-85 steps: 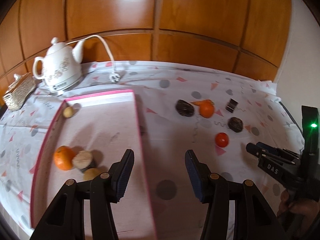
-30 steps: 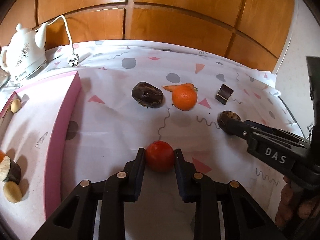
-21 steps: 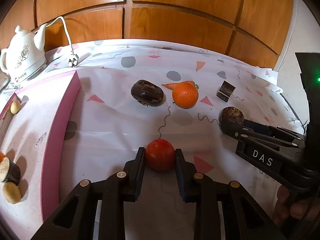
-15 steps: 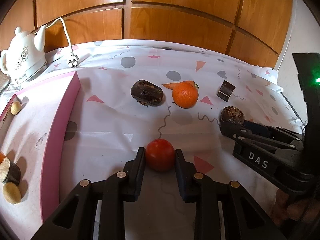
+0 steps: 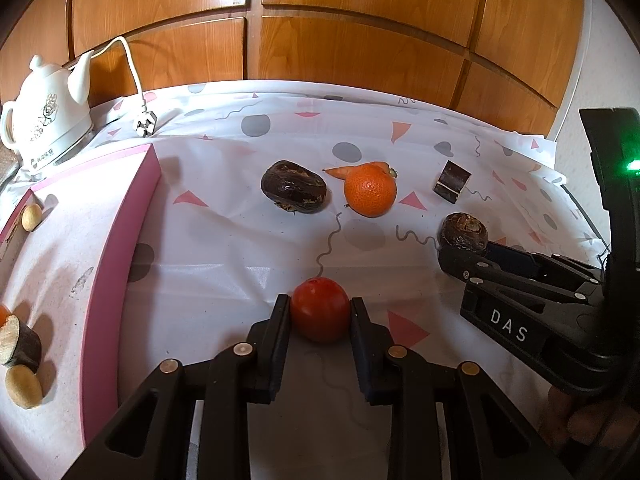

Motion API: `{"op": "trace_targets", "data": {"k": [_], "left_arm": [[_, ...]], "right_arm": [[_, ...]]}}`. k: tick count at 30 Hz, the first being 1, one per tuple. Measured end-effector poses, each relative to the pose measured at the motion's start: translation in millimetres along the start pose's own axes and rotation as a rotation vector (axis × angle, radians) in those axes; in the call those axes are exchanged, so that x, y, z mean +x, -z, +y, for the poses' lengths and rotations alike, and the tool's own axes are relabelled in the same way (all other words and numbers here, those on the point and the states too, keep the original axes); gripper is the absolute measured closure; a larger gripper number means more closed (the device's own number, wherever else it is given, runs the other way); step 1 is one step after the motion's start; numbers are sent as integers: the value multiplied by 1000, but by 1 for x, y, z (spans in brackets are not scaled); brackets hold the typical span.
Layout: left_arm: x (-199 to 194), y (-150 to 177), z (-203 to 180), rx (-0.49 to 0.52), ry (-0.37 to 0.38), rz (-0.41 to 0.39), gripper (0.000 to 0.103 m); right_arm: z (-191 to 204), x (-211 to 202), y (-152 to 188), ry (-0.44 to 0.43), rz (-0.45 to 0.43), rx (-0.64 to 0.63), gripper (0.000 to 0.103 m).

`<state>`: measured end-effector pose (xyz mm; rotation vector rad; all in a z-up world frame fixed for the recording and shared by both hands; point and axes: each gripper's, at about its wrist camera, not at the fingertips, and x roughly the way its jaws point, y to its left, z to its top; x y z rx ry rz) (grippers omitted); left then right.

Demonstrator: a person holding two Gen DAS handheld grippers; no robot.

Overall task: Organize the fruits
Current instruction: 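Drop the tomato into the pink tray with the left tool while the right tool drops the dark fruit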

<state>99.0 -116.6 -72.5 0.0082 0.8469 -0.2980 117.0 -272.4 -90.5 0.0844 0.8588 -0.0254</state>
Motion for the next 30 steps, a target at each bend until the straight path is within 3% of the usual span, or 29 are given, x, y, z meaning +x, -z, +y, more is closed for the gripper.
{"op": "trace_targets", "data": {"k": [12, 22, 30], "left_arm": [[-11, -3, -3, 11, -1, 35, 75], [-65, -10, 16, -30, -24, -43, 75], [-89, -10, 52, -85, -92, -82, 75]], "right_arm": [[1, -1, 1, 8, -8, -6, 62], [5, -5, 1, 29, 5, -36, 63], [38, -22, 9, -48, 9, -84, 64]]}}
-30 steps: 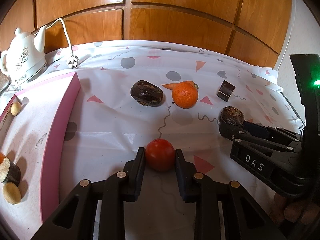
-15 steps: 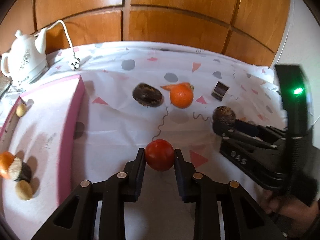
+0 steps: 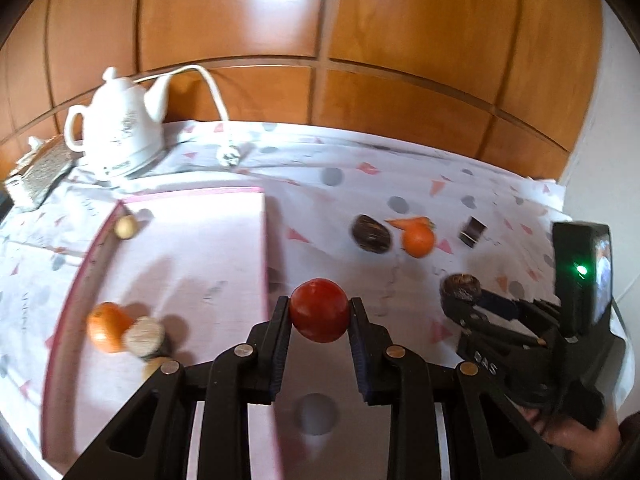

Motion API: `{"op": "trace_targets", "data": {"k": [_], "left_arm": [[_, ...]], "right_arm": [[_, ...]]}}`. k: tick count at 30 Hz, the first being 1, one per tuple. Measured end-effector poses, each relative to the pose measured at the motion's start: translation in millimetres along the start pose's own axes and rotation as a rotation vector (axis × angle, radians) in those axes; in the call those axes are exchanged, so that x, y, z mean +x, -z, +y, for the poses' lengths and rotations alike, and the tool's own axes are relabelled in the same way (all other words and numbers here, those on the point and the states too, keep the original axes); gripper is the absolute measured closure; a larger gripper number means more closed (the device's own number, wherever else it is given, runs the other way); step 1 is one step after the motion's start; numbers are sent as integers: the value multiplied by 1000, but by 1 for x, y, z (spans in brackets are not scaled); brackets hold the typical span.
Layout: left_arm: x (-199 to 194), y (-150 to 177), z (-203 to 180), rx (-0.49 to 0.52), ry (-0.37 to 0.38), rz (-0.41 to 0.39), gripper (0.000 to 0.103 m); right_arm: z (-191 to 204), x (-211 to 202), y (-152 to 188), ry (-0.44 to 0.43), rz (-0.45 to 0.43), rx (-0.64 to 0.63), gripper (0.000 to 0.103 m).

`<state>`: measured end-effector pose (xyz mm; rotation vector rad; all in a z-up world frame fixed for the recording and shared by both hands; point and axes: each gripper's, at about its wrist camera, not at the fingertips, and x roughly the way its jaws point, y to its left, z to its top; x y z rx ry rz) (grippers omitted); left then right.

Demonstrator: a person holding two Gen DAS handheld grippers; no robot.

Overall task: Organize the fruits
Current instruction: 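Drop the tomato into the pink tray with the left tool while the right tool drops the dark fruit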

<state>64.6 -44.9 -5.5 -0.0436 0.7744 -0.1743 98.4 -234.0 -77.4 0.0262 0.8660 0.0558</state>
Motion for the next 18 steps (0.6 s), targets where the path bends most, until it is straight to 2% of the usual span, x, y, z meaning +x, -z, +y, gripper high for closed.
{"op": "trace_targets", "data": {"k": [8, 9, 10, 15, 18], "left_arm": [[-11, 4, 51, -84, -85, -25, 75], [-12, 4, 59, -100, -93, -26, 75], [-13, 5, 69, -120, -106, -27, 75], [-20, 10, 106, -203, -149, -29, 75], [-24, 14, 120, -226, -171, -32, 75]], "right_arm": [[48, -22, -2, -152, -25, -55, 67], [55, -26, -3, -173, -30, -65, 81], [62, -30, -5, -194, -31, -76, 88], [96, -40, -8, -244, -48, -159, 88], [94, -38, -9, -244, -50, -143, 88]]}}
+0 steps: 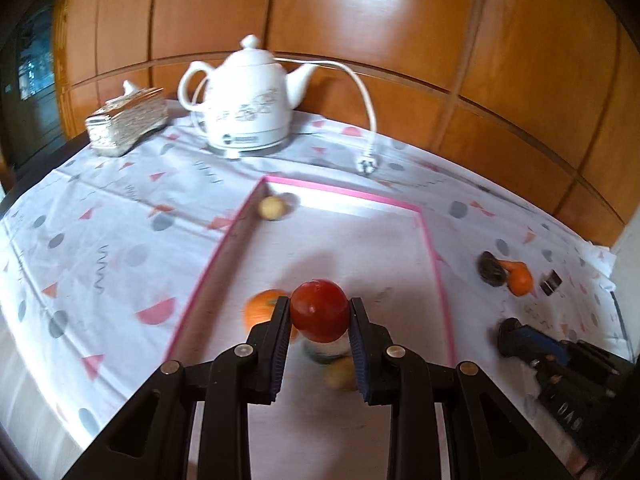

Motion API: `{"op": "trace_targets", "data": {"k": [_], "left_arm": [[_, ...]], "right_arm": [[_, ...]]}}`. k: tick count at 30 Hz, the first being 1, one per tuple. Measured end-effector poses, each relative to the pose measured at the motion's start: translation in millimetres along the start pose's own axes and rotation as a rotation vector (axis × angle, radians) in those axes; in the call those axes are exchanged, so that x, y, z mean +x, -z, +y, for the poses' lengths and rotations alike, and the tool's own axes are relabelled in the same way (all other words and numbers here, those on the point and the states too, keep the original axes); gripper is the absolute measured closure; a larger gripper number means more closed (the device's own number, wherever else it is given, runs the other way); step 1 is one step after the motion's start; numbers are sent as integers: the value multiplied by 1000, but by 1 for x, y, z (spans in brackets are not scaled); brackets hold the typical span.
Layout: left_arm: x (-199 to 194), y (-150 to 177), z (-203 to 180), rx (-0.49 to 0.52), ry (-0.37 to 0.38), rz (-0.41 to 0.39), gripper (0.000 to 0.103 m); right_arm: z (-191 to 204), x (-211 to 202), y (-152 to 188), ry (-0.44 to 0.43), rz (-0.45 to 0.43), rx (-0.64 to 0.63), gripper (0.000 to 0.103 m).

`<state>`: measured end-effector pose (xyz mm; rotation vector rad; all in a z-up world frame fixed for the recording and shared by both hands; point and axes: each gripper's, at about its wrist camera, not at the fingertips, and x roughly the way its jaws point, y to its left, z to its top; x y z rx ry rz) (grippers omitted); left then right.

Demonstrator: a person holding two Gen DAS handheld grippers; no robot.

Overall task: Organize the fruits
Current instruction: 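Drop the tomato into the pink tray with the left tool while the right tool drops the dark fruit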

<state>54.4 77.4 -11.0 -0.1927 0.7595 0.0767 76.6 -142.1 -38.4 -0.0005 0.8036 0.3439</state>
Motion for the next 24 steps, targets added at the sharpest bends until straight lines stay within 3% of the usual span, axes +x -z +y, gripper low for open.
{"op": "trace_targets", "data": {"k": [6, 8, 12, 14, 16, 22, 24], "left_arm": [[0, 5, 9, -20, -4, 1, 75], [1, 7, 7, -14, 0, 3, 75], [3, 11, 1, -6, 13, 21, 74], [4, 14, 0, -5, 19, 30, 74], [4, 15, 1, -9, 17, 37, 74], [4, 19, 6, -9, 8, 46, 74], [3, 20, 7, -5, 6, 44, 73]], "right_arm": [[-36, 0, 14, 29, 28, 108, 87], [-50, -3, 23, 48, 41, 157, 72], [-64, -3, 32, 53, 58, 203, 64], [-61, 1, 28, 43, 60, 193, 49], [-55, 4, 23, 43, 50, 174, 41], [-41, 33, 5, 77, 97, 110, 41], [-39, 39, 5, 83, 108, 104, 48]]}}
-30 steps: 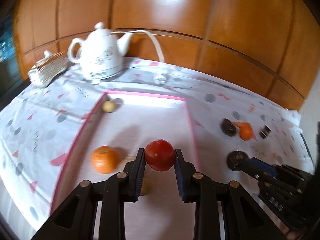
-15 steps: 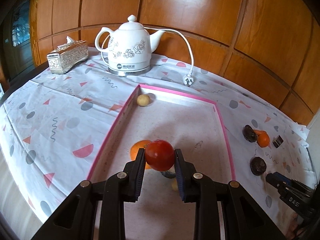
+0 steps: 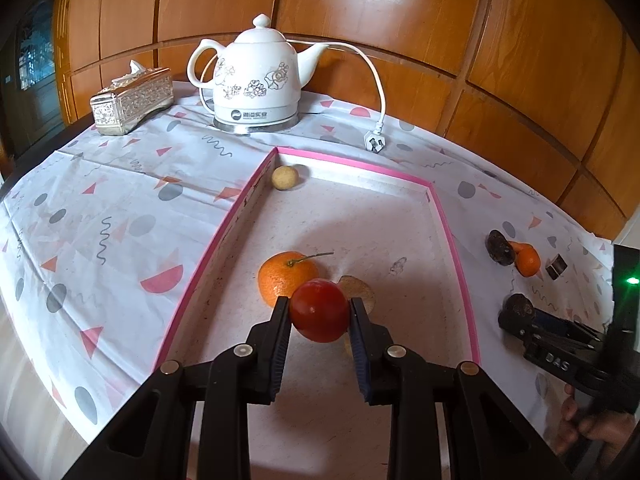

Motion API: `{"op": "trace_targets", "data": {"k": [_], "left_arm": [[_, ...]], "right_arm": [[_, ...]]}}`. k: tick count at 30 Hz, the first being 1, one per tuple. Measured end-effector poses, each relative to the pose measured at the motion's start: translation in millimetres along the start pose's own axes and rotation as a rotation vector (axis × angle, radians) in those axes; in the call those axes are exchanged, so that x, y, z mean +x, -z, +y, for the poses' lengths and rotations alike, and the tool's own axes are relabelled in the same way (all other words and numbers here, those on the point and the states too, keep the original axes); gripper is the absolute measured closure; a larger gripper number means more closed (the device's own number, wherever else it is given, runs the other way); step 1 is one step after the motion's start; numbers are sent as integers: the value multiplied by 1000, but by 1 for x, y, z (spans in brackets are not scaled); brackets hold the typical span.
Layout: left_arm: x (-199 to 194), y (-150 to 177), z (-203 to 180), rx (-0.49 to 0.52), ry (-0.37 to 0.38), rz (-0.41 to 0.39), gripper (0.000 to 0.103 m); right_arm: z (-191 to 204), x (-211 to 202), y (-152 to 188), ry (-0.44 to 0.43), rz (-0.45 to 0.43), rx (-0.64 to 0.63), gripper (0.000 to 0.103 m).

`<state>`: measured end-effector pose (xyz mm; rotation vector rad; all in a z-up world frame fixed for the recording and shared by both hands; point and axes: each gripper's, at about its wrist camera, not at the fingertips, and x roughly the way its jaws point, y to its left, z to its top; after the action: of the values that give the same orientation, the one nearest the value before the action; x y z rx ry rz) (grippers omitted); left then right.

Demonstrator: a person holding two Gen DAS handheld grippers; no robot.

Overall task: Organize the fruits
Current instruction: 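Drop the tomato into the pink tray with the left tool while the right tool drops the dark fruit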

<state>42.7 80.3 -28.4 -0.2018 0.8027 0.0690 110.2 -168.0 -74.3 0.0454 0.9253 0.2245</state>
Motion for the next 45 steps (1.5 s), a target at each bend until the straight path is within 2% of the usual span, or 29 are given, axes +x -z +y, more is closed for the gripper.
{"op": "trace_targets", "data": {"k": [1, 5, 9, 13, 20, 23, 29, 32, 38, 45], "left_arm": [[-1, 0, 1, -1, -5, -3, 73], [-2, 0, 2, -8, -18, -8, 64], [-5, 0, 2, -5, -26, -20, 62], [-9, -2, 5, -15, -43, -32, 58], [-15, -5, 14, -30, -63, -56, 54], [-16, -6, 19, -42, -70, -63, 54], [-17, -6, 25, -54, -68, -62, 53], [-17, -5, 23, -49, -65, -59, 53], [-17, -4, 15, -33, -53, -54, 53], [-15, -4, -2, 11, -30, -45, 53]], "right_arm": [[2, 1, 1, 27, -7, -16, 57], [3, -2, 4, 47, -16, -46, 57], [8, -9, 2, 36, -31, -48, 57], [25, -24, -6, -33, -67, -71, 57], [76, -51, -10, -201, -114, -174, 57], [97, -52, -8, -253, -99, -201, 57], [121, -44, -3, -304, -48, -208, 56], [120, -47, 0, -293, -61, -199, 48], [99, -51, 2, -272, -77, -135, 48], [45, -46, 9, -166, -83, 4, 48]]}}
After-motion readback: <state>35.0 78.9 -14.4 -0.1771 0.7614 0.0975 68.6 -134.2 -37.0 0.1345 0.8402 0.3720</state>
